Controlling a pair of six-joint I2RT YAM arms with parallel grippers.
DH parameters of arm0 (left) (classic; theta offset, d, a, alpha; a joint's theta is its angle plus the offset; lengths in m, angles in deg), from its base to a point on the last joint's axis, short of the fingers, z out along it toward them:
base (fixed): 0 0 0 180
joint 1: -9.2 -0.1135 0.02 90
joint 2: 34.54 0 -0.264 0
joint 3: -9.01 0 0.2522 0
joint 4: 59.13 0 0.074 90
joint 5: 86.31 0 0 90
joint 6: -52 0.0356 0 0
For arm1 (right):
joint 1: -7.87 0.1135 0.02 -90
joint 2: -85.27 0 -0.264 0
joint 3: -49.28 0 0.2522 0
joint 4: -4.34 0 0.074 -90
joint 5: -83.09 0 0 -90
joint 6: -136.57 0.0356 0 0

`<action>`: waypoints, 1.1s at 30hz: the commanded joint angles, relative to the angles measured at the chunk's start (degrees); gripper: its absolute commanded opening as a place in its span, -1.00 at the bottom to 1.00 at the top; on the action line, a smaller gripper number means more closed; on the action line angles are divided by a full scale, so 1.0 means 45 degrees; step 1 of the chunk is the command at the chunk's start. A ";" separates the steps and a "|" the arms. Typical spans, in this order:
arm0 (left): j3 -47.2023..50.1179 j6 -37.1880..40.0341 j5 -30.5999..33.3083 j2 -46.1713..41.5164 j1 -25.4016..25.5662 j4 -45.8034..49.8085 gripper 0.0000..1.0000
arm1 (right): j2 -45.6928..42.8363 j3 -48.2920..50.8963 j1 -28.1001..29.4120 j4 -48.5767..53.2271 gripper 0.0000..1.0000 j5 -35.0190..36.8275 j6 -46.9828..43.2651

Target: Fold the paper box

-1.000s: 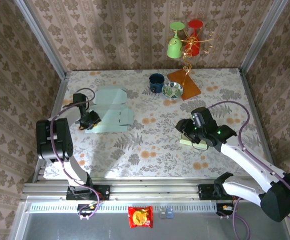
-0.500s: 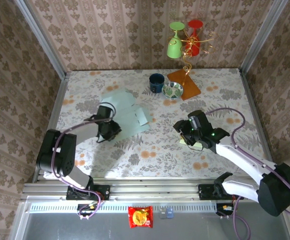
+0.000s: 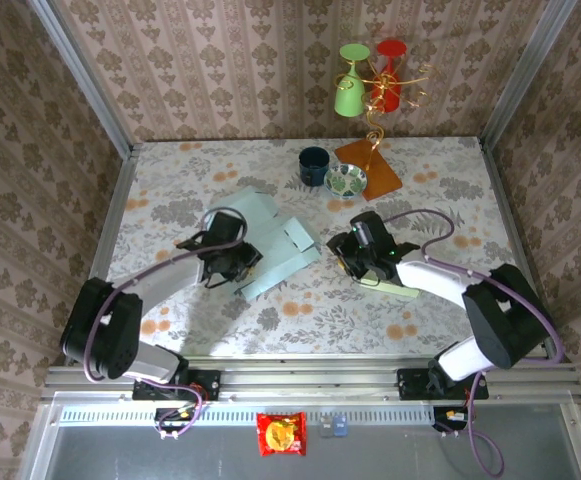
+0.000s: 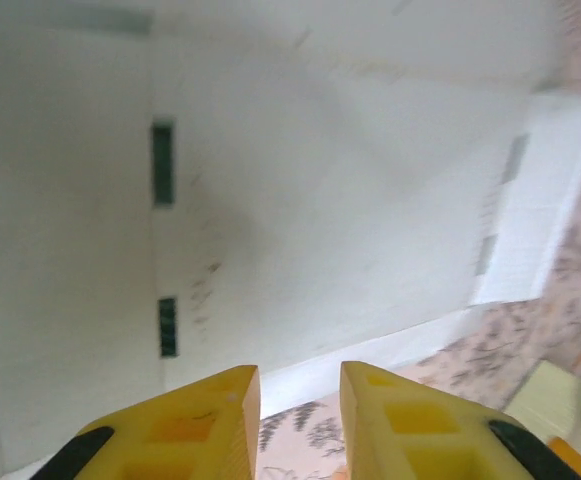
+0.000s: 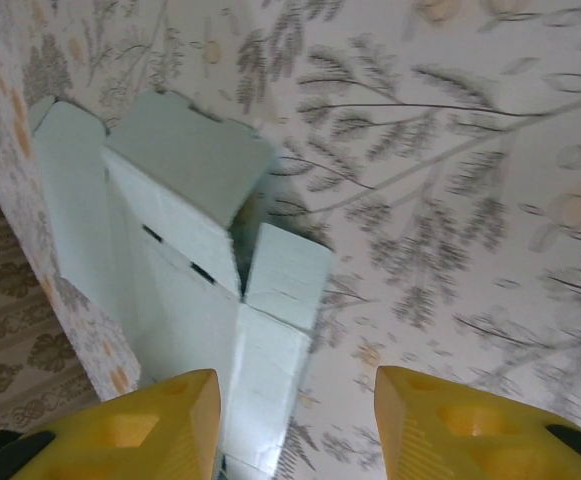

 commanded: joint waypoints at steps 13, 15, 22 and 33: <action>-0.2305 0.6603 -0.1796 0.2195 -0.4747 0.2546 -0.41 | 0.3061 -0.1453 -0.0040 -0.2684 0.02 -0.1079 -0.0393; -0.2309 0.6666 -0.1914 0.2525 -0.4684 0.2349 -0.41 | 0.3271 -0.1588 -0.0075 -0.2931 0.02 -0.1119 -0.0408; -0.2143 0.6859 -0.1741 0.3265 -0.4374 0.2065 -0.41 | 0.4175 -0.1918 -0.0116 -0.3340 -0.04 -0.1334 -0.0236; -0.2454 0.7432 -0.1272 0.4062 -0.3928 0.2417 -0.42 | 0.4893 -0.2041 -0.0343 -0.4213 -0.16 -0.1488 -0.0349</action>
